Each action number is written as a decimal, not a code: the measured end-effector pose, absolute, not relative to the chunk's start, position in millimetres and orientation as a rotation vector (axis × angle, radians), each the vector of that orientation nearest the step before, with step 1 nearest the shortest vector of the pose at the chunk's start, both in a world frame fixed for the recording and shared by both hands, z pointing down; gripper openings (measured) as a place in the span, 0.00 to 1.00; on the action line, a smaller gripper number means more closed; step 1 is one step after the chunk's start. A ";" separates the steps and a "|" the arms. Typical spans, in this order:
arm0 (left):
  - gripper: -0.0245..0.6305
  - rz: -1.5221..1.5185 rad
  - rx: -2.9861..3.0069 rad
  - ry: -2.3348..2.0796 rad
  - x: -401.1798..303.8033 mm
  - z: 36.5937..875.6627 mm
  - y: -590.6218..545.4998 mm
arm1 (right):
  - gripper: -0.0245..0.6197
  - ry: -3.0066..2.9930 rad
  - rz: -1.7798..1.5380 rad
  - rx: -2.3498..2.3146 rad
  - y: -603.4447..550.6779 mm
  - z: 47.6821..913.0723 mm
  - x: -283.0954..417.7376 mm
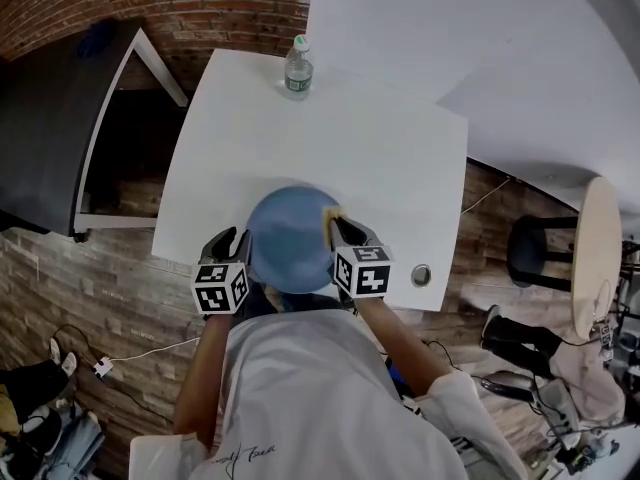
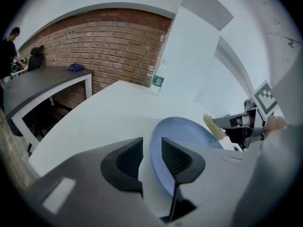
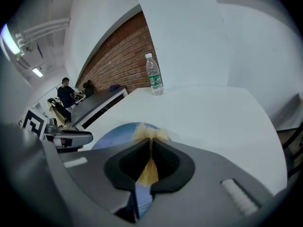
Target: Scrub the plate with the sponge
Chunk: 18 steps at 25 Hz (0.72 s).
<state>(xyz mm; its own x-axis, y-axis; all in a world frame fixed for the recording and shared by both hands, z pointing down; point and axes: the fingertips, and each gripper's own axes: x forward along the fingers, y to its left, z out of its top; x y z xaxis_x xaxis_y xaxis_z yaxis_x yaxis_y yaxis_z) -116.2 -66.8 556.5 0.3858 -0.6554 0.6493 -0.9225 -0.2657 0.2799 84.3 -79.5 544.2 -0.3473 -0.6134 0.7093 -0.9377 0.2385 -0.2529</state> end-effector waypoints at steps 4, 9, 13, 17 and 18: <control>0.24 0.567 2.022 -1.311 -111.7 573.9 -78.5 | 0.07 -1.987 0.931 1.433 -83.9 564.7 83.2; 0.13 0.620 2.044 -1.259 -103.0 588.7 -86.9 | 0.06 -1.937 0.946 1.465 -86.7 579.8 84.6; 0.06 0.636 2.061 -1.215 -97.1 591.0 -86.8 | 0.06 -1.886 0.959 1.502 -89.3 587.2 89.1; 0.07 0.647 2.068 -1.184 -96.1 589.8 -90.6 | 0.06 -1.864 0.917 1.514 -95.9 588.7 88.7; 0.07 0.661 2.071 -1.186 -96.5 590.6 -91.1 | 0.06 -1.859 0.916 1.514 -97.5 589.6 87.8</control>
